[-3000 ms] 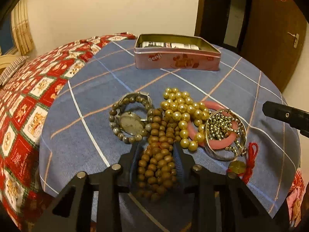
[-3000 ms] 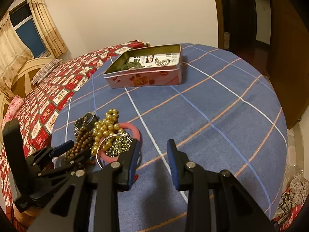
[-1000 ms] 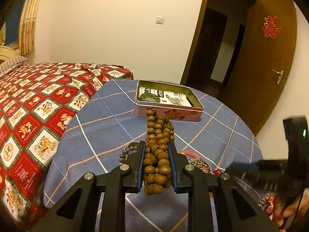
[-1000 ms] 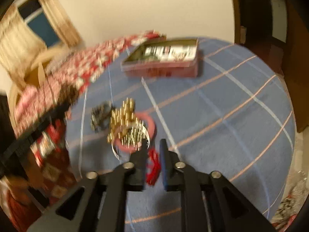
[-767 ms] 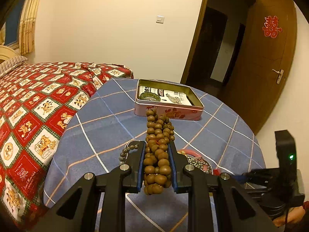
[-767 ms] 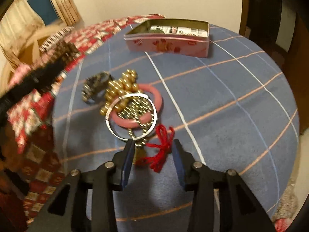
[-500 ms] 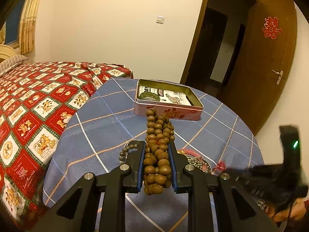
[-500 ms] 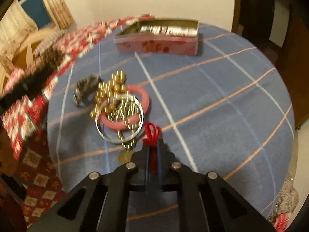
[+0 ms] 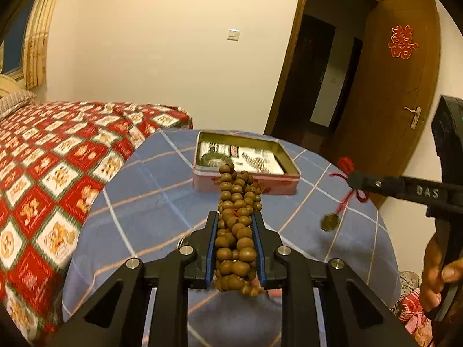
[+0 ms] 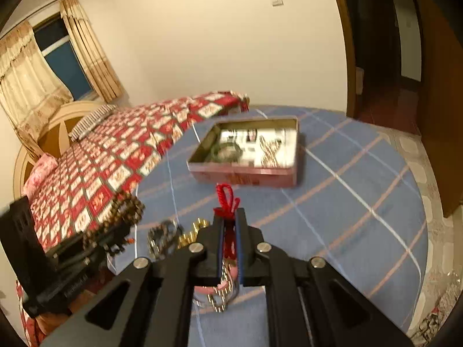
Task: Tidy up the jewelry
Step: 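Lower the bead strand and red tassel into the pink tin with both tools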
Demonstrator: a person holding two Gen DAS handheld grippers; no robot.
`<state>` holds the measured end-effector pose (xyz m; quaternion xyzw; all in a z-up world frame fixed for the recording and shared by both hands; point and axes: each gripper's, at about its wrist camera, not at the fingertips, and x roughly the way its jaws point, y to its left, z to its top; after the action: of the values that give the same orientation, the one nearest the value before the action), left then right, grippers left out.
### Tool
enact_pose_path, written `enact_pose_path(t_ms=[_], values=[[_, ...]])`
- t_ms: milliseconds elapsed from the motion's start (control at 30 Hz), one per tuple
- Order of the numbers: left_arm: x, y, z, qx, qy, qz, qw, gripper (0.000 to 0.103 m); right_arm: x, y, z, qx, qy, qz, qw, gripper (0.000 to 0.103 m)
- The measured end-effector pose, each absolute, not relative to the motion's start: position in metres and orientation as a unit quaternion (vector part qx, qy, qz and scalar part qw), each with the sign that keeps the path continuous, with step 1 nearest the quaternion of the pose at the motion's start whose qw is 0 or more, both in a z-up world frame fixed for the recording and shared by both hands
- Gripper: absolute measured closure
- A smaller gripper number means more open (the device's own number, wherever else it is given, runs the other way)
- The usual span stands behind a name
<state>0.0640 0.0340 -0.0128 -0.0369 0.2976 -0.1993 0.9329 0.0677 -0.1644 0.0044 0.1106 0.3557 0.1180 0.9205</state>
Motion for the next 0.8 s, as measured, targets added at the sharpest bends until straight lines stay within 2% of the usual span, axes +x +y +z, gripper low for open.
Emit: enact_pose_path(t_ms=[467,800], values=[[0.14,-0.003,0.005,-0.042,0.279,-0.224,0.933,0.081,0.147,-0.181,0.027,0.136,0.321,0.118,0.93,0.093],[0.204,-0.032,-0.008,-0.041,0.298,-0.224,0.927,0.081,0.208,-0.19,0.008,0.142,0.33,0.093,0.928,0.093]])
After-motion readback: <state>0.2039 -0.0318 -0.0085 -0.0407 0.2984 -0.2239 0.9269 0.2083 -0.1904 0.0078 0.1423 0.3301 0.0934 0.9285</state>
